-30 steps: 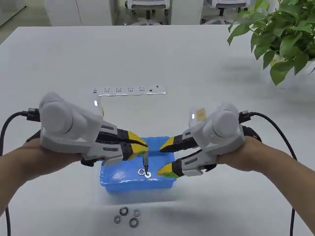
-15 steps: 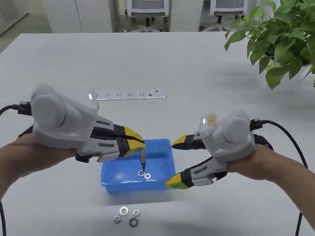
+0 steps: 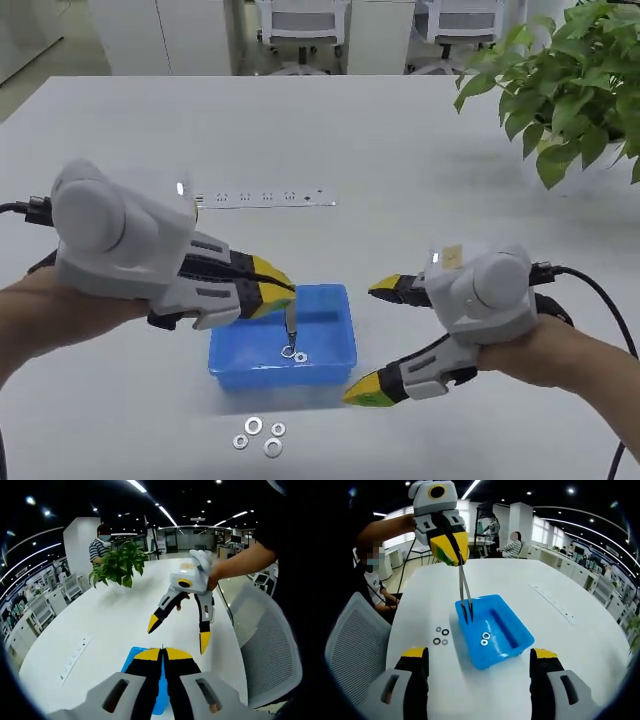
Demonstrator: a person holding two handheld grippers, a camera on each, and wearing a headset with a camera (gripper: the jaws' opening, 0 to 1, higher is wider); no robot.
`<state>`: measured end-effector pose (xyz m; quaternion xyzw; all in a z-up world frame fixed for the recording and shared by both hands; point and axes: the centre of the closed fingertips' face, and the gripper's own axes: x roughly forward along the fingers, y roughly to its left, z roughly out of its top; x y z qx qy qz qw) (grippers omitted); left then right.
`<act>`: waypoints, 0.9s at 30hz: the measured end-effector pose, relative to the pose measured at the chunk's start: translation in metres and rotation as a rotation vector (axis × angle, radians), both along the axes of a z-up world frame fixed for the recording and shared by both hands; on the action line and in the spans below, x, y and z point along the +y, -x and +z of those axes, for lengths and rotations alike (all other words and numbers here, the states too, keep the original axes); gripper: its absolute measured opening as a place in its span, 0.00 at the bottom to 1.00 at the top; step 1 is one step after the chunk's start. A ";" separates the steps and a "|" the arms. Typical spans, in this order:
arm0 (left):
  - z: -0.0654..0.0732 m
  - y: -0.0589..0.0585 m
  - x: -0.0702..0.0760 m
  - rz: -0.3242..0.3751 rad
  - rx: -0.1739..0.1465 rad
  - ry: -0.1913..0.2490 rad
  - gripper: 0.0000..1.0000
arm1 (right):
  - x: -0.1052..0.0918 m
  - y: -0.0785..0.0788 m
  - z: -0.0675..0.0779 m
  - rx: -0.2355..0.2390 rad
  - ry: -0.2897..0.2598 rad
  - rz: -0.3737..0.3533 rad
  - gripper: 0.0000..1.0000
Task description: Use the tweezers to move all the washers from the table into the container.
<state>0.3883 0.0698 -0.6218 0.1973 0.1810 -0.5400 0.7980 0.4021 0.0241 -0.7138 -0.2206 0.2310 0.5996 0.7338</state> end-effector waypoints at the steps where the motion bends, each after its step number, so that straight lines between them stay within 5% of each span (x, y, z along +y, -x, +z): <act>1: 0.000 0.002 0.000 -0.001 0.003 -0.004 0.06 | 0.000 0.001 0.000 0.000 -0.003 -0.001 0.86; 13: -0.009 0.026 0.001 -0.021 0.017 -0.012 0.06 | 0.000 0.013 0.000 -0.001 -0.034 -0.025 1.00; 27: -0.029 0.047 0.001 -0.028 0.046 -0.009 0.06 | 0.001 0.027 -0.006 0.017 -0.038 -0.026 1.00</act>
